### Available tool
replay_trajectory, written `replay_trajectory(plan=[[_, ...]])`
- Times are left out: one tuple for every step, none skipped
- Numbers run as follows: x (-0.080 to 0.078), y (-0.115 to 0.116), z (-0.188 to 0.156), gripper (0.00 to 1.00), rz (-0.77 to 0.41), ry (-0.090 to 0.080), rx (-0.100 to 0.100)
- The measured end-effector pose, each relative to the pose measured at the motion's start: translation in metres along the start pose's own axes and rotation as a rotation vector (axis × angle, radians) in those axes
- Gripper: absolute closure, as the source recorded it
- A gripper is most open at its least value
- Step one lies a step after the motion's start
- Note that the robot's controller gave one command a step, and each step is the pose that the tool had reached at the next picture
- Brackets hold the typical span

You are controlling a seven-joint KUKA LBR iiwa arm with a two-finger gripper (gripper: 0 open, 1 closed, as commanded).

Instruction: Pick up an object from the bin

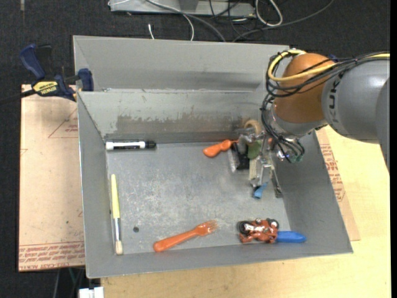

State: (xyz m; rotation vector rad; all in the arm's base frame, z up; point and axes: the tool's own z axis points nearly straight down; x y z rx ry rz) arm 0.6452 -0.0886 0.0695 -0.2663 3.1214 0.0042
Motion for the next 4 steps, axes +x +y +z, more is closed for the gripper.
replay_trajectory(plan=[[-0.009, 0.004, -0.023, 0.0, -0.191, 0.002, -0.002], [0.007, -0.011, -0.001, 1.0, -0.495, 0.004, -0.005], [0.007, -0.011, -0.001, 1.0, -0.495, 0.003, -0.005], [0.009, -0.01, -0.031, 1.0, -0.495, 0.008, -0.009]])
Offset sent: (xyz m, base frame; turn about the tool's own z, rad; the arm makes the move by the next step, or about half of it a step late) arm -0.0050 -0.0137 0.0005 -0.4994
